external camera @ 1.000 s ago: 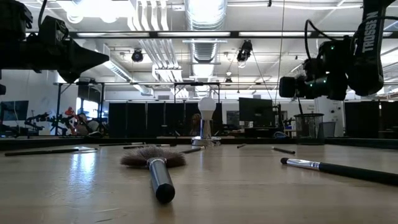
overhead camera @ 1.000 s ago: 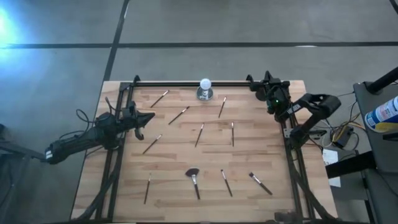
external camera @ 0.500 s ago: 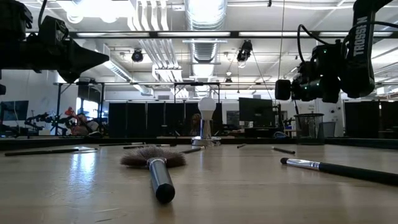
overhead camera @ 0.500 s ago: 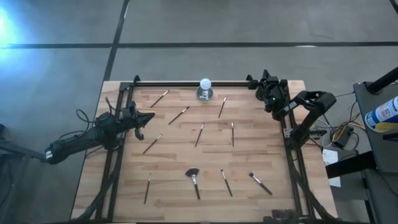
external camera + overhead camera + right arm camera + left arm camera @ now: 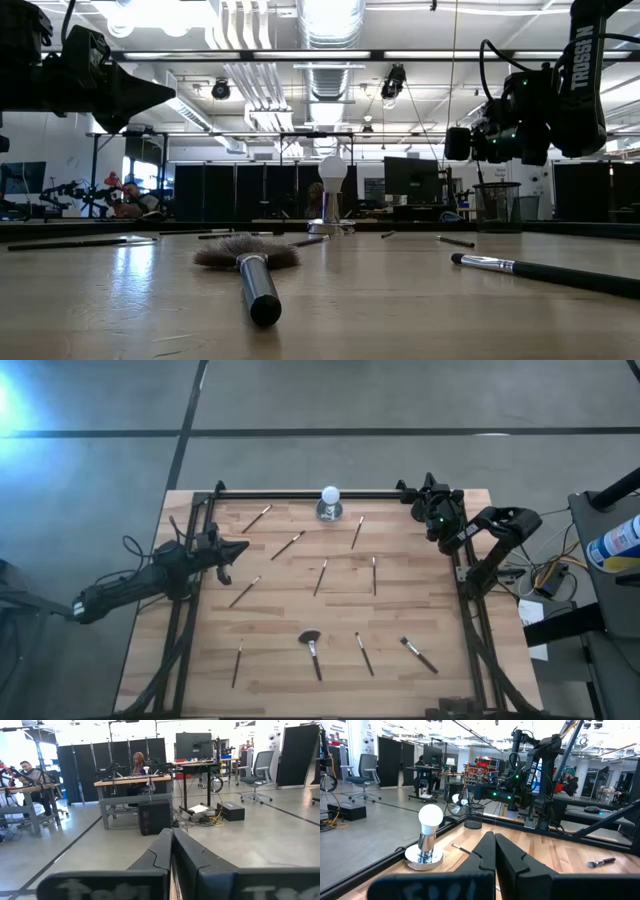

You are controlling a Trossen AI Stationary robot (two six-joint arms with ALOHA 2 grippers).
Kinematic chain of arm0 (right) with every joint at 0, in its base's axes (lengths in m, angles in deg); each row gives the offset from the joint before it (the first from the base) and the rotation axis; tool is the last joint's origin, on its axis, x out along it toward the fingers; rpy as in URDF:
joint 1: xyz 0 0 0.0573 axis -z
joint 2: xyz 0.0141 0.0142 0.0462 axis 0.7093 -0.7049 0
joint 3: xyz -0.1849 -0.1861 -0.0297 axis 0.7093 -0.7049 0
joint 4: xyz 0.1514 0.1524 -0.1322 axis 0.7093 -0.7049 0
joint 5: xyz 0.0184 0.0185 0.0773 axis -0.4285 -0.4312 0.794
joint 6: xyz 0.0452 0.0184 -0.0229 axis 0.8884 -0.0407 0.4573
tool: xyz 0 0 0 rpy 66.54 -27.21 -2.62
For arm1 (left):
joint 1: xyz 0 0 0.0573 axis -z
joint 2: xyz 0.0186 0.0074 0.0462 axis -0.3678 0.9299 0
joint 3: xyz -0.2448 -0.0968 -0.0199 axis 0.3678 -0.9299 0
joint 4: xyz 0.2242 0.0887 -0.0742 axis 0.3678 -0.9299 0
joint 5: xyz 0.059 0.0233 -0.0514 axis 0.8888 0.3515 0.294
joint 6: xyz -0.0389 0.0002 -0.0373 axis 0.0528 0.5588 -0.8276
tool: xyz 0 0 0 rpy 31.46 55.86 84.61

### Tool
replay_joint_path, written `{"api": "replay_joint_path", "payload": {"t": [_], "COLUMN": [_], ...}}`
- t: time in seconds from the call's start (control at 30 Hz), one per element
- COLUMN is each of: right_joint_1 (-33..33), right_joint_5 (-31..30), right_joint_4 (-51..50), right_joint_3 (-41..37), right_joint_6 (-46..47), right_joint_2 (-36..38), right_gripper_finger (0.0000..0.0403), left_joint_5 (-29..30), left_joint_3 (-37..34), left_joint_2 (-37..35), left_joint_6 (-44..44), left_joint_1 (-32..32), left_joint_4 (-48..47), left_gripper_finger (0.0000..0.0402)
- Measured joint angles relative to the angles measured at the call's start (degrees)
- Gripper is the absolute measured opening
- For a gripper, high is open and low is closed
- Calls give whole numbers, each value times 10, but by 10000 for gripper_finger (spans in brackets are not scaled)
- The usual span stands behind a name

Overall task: Pick & Place Makeup Supplies
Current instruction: Put the makeup brush into the makeup holder

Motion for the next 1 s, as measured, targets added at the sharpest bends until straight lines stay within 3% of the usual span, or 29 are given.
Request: {"api": "replay_joint_path", "payload": {"t": [0.37, 0.77, 1.0], "right_joint_1": [0, 0, 0], "right_joint_5": [-13, -13, -13], "right_joint_4": [0, 0, 0], "right_joint_3": [-5, -5, -5], "right_joint_6": [13, 13, 11], "right_joint_2": [2, 3, 4], "right_gripper_finger": [9, 49, 32], "left_joint_5": [0, 0, 0], "left_joint_3": [0, 0, 0], "left_joint_2": [0, 0, 0], "left_joint_6": [0, 0, 0], "left_joint_1": [0, 0, 0], "left_joint_4": [0, 0, 0], "left_gripper_finger": [0, 0, 0]}}
